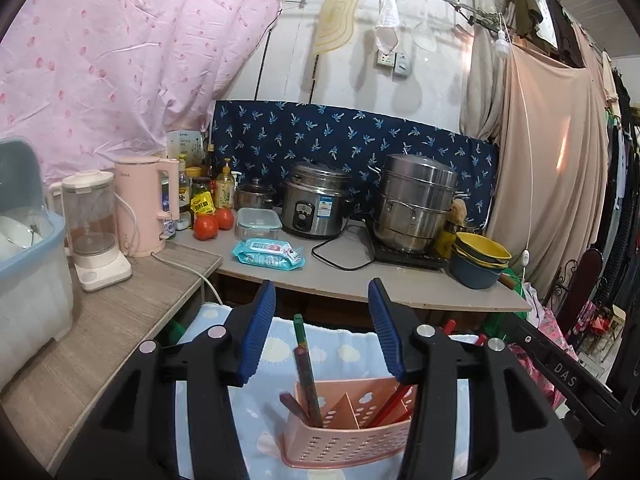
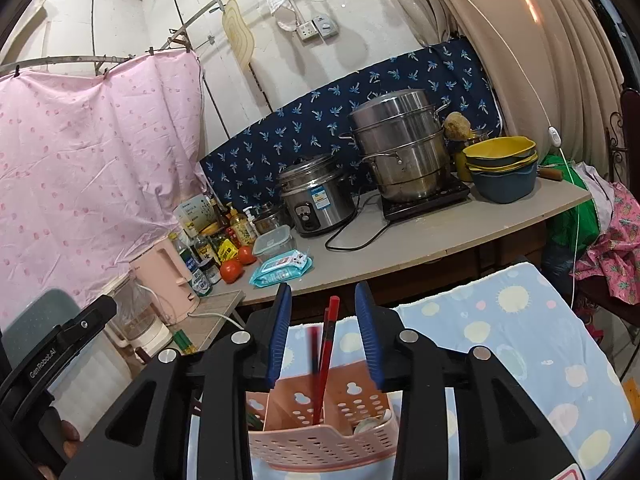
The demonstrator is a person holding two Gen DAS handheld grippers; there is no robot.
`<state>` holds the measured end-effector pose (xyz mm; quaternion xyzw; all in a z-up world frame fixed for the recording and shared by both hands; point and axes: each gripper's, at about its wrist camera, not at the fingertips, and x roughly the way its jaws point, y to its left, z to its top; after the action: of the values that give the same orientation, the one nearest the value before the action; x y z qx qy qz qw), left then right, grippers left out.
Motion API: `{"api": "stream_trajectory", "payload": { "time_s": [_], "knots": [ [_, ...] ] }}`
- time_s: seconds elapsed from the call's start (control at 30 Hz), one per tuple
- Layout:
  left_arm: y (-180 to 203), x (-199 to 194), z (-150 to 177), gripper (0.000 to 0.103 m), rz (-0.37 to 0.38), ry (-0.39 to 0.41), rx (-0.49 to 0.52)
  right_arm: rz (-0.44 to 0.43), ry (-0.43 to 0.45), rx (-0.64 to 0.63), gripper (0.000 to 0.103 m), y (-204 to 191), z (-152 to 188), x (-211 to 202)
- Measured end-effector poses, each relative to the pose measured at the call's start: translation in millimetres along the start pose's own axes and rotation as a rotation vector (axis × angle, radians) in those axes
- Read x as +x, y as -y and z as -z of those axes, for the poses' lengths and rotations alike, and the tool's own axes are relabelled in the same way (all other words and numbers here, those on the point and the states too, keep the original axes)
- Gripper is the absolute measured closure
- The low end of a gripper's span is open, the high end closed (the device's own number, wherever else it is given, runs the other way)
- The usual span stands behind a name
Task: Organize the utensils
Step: 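Lower the chopsticks into the pink basket and open both grippers, then move both grippers back to the gold spoon and last dark red chopstick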
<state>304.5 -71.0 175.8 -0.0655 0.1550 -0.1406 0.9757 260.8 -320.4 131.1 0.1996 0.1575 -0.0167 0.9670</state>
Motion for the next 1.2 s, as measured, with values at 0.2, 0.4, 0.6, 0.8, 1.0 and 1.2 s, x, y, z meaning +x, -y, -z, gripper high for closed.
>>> {"api": "stream_trajectory", "payload": {
  "time_s": [0.2, 0.4, 0.6, 0.8, 1.0, 1.2],
  "knots": [
    [2, -9, 9, 0.057, -0.002, -0.021, 0.009, -0.008, -0.011, -0.026, 0.069, -6, 11, -15],
    [0, -23, 17, 0.057, -0.001, -0.04, 0.007, -0.019, -0.031, -0.034, 0.069, -10, 24, -31],
    [-2, -41, 33, 0.056, 0.005, -0.075, 0.012, -0.028, -0.053, -0.053, 0.069, -13, 44, -54],
    [-8, -60, 70, 0.056, 0.006, -0.143, 0.014, -0.011, -0.11, -0.106, 0.069, -11, 84, -85],
    [-12, -81, 128, 0.056, -0.014, -0.243, 0.03, 0.007, -0.202, -0.066, 0.069, 7, 134, -115],
    [-15, -99, 177, 0.056, -0.04, -0.333, 0.032, 0.037, -0.308, -0.048, 0.069, 16, 186, -139]
  ]
}}
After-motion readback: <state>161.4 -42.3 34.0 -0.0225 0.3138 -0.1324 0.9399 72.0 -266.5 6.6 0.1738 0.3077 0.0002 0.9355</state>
